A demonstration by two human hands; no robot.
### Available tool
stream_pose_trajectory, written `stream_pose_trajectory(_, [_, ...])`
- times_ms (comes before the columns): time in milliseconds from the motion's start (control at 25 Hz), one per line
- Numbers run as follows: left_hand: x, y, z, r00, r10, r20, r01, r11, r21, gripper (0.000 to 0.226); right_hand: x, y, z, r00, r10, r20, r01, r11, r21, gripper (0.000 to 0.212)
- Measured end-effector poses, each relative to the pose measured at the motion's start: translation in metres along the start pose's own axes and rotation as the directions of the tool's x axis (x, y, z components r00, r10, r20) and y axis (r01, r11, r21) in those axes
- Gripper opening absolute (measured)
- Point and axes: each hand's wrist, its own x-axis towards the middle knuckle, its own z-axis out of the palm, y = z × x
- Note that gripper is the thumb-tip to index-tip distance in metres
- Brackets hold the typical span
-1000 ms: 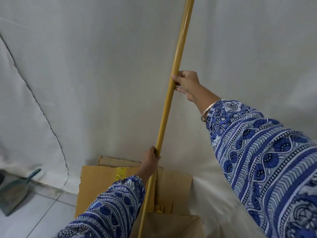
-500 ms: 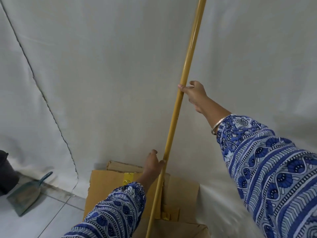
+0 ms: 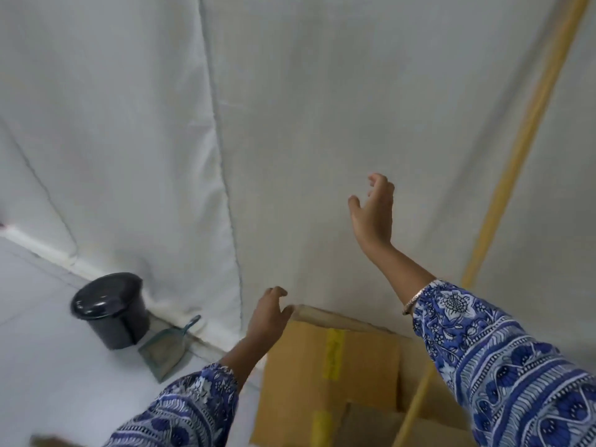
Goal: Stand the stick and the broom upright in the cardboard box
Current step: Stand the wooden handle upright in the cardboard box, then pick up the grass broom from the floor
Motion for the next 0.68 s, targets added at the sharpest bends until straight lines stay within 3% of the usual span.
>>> stream_pose_trajectory(280, [-0.049, -0.205, -0.193, 0.975, -0.214, -0.056, 0.219, 0.966, 0.139, 0.023, -0.151, -0.068, 0.189, 0.938, 0.164, 0.306, -0.178, 0.984, 0.016, 0.041])
stream_pose_trajectory(560, [-0.043, -0.33, -0.235, 0.95, -0.308, 0.054, 0.286, 0.927, 0.242, 0.022, -0.233, -0.033, 0.304, 0.809, 0.395, 0.436, -0.389, 0.915, -0.108, 0.036])
stream_pose_trajectory(680, [-0.021, -0.387, -0.234, 0.921, -0.367, 0.134, 0.31, 0.894, 0.322, 0.023, -0.265, 0.005, 0.354, 0.716, 0.556, 0.422, -0.537, 0.825, -0.176, 0.035])
